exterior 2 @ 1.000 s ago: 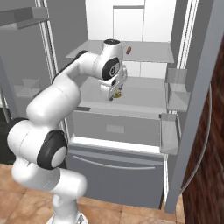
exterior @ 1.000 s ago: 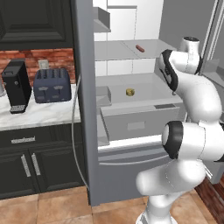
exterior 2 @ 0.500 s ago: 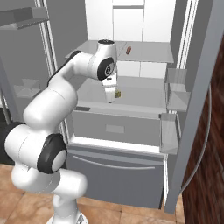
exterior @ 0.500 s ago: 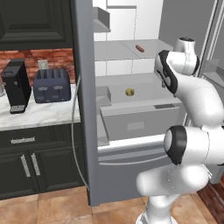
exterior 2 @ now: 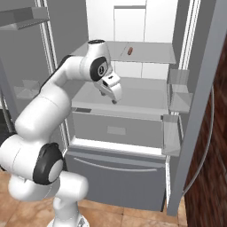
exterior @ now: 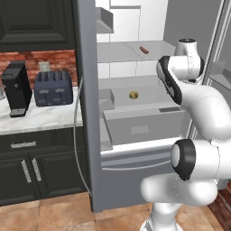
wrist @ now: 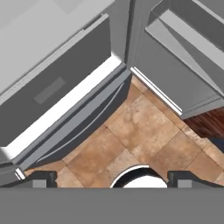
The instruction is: Retrieve the sausage and cheese from the fridge and place them on the cutting board on the counter.
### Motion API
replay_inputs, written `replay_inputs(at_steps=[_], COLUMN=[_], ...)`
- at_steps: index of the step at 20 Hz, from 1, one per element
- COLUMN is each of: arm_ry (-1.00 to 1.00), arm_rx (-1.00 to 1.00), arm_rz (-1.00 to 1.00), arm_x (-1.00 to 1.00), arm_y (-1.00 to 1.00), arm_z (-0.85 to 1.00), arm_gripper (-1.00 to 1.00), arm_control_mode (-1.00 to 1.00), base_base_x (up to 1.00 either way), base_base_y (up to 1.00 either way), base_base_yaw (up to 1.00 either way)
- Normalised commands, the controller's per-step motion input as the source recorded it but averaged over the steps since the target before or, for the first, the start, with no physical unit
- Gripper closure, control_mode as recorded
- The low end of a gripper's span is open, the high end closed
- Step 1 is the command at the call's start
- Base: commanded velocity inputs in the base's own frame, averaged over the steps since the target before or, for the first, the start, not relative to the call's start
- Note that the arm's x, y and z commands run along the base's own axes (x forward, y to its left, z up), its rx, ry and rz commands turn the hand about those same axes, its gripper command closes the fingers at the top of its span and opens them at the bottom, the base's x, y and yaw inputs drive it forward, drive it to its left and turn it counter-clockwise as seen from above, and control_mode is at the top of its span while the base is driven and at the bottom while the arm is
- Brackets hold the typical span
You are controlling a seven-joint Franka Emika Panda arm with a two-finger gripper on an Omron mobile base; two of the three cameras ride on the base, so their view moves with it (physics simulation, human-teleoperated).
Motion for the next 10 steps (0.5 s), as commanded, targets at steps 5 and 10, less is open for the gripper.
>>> replay_inputs(at_steps=[5, 10], arm_ry=[0.00, 0.00], arm_rx=[-0.07, 0.00], arm_rz=[0.17, 0.12], arm_x=[-0.20, -0.01], arm_y=[0.00, 0.00], arm_z=[-0.09, -0.18], arm_gripper=[-1.00, -1.00], arm_control_mode=[-1.00, -1.00], base_base_x=[0.00, 0.00], base_base_y=[0.00, 0.00], base_base_yaw=[0.00, 0.00])
